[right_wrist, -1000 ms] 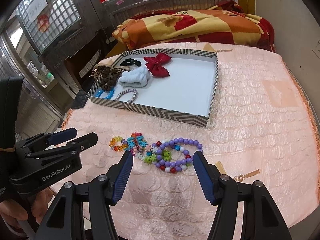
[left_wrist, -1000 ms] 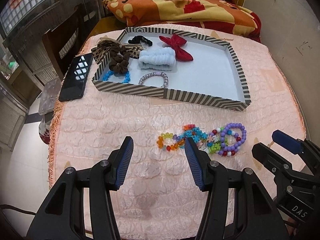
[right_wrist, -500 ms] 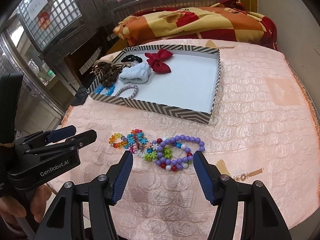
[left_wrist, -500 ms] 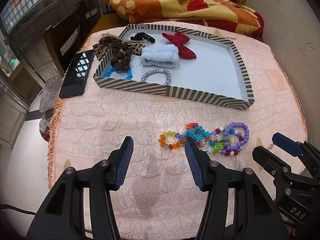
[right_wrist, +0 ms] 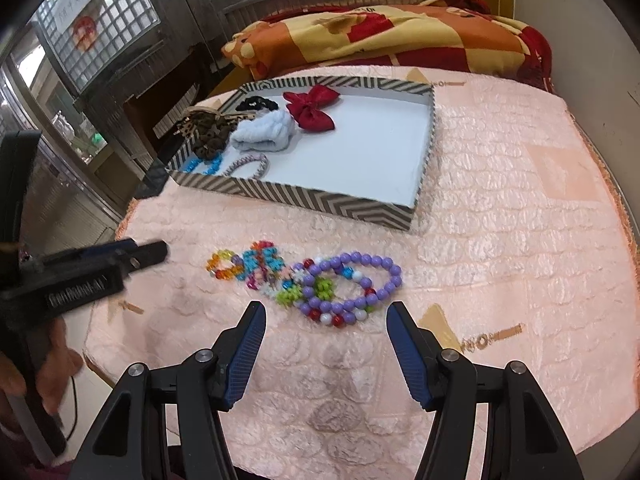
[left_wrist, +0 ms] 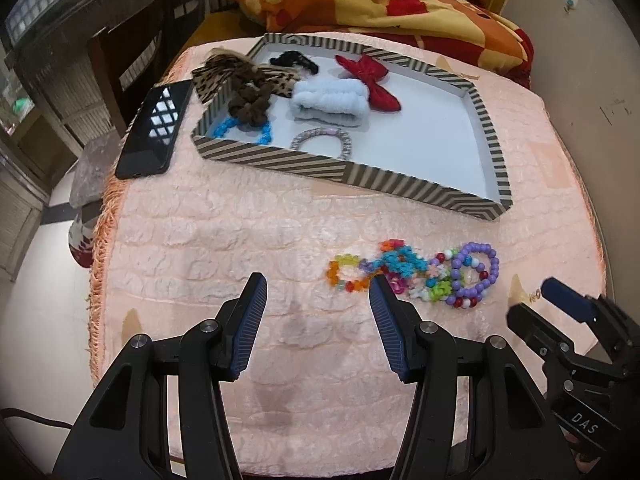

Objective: Organize jewelry
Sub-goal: 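Withdraw both tools from the tray back over the bead bracelets, then grasp the flower-bead bracelet with left tool while right tool grasps purple bead bracelet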

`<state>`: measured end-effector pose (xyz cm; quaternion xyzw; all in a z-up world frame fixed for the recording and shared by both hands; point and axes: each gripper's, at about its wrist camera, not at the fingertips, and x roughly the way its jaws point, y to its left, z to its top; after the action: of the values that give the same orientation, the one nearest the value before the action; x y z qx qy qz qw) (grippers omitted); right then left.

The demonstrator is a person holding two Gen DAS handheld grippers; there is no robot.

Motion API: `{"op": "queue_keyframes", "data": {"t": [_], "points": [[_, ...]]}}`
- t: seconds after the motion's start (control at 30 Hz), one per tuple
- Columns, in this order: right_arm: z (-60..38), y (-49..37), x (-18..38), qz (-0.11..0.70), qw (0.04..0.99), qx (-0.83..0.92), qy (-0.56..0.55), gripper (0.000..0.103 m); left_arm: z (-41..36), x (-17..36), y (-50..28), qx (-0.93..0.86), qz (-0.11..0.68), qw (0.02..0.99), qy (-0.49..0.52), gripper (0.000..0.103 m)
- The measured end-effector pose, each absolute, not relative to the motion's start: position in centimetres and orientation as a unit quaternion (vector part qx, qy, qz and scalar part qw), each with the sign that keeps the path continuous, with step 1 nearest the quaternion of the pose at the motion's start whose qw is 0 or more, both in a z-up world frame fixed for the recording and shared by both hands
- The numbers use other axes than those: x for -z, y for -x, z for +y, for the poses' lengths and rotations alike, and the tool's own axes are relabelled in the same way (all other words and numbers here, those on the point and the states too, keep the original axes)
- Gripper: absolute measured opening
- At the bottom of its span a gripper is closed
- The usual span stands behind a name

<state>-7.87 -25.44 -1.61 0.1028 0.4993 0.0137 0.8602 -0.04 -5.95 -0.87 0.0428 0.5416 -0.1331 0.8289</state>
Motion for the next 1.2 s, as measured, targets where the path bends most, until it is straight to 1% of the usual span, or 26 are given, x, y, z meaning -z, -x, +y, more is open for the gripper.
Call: {"op": "queue_keyframes", "data": {"t": [0.3, 0.7, 1.0, 1.07, 1.1, 1.13, 1.2], "points": [[-27.4, 8.4, 3.6, 0.513, 0.849, 0.004, -0.129, 0.06, -3.3, 1.6, -1.1, 0.118, 0.556, 0.823, -0.022, 0.053], [-28.6, 8.5, 3.8, 0.512, 0.847, 0.025, -0.14, 0.06, -8.1, 2.8, -2.2, 0.17, 0.593, 0.787, 0.006, 0.053], [-29.8, 8.6, 4.1, 0.512, 0.845, 0.034, -0.151, 0.06, -11.7, 4.9, -3.3, 0.165, 0.628, 0.761, -0.005, 0.053], [-30.0, 8.4, 4.1, 0.512, 0.845, 0.034, -0.151, 0.06, -12.2, 5.4, -3.5, 0.166, 0.634, 0.756, -0.009, 0.041], [-30.0, 8.3, 4.1, 0.511, 0.845, 0.034, -0.151, 0.06, -12.4, 5.5, -3.5, 0.168, 0.637, 0.753, -0.011, 0.029], [-30.1, 8.1, 4.1, 0.511, 0.846, 0.033, -0.151, 0.06, -12.6, 5.6, -3.5, 0.17, 0.639, 0.75, -0.014, 0.022], [-30.3, 7.7, 4.2, 0.509, 0.846, 0.033, -0.152, 0.06, -12.8, 5.6, -3.6, 0.172, 0.635, 0.753, -0.015, 0.014]]}}
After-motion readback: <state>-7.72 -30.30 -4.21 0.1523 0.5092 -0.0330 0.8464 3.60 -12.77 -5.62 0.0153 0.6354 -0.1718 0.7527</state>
